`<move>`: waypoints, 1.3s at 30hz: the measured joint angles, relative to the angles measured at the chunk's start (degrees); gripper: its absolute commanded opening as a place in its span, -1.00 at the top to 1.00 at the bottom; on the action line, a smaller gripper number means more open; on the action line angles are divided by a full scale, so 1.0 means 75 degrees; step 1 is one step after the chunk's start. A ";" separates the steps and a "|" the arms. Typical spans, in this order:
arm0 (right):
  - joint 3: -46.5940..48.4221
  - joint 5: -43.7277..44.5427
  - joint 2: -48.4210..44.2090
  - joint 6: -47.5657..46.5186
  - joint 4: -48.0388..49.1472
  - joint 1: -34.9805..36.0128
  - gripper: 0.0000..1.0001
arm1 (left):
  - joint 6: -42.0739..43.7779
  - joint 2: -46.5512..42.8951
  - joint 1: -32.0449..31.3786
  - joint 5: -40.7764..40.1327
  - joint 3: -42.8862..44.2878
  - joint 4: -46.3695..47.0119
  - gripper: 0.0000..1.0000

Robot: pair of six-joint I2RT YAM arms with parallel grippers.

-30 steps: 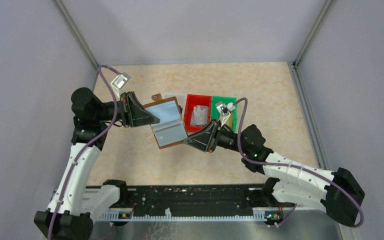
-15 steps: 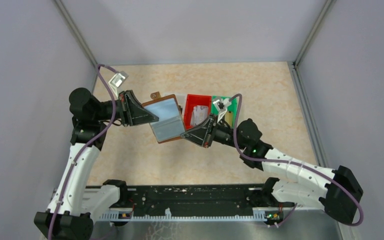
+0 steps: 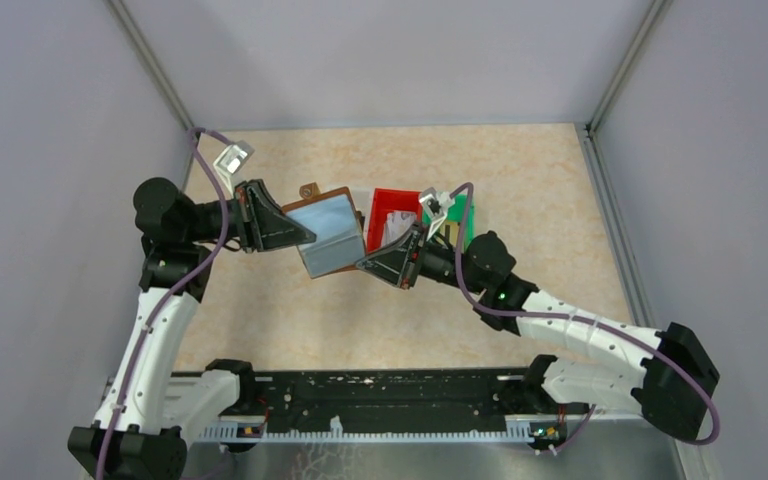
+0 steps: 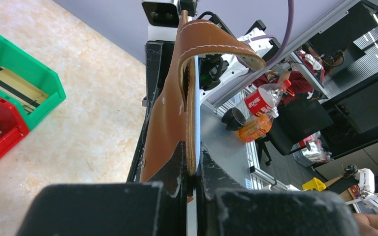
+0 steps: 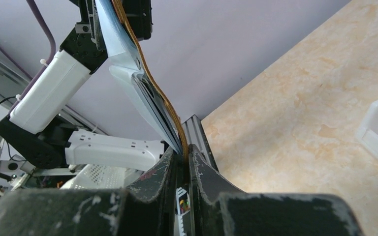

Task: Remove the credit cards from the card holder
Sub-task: Open the card holder.

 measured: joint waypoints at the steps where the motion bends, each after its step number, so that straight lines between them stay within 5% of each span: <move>1: 0.0009 0.0017 0.0000 -0.0017 -0.0003 0.0000 0.74 | -0.0012 -0.0009 0.0000 0.0000 0.0000 0.0026 1.00; 7: 0.0020 0.0256 0.0079 -0.0058 0.0245 0.0003 0.42 | -0.0052 -0.0023 0.0000 0.0000 0.0000 0.0108 1.00; 18: 0.0431 0.0455 0.0251 -0.0050 0.1425 0.0093 0.15 | -0.0187 -0.0023 -0.0026 0.0128 0.0000 0.0108 1.00; 24: 0.0530 0.0507 0.0274 -0.0082 0.1711 0.0102 0.17 | -0.0347 -0.0023 -0.0041 0.0195 -0.0003 0.0160 1.00; 30: 0.0813 0.0364 0.0568 -0.0058 0.1711 0.0125 0.54 | -0.0458 -0.0023 -0.0041 0.0221 -0.0003 0.0221 1.00; 39: 0.1125 0.0082 0.0831 0.0268 0.1603 0.0181 1.00 | 0.0283 -0.0023 -0.0044 0.0224 -0.0061 -0.0242 -0.44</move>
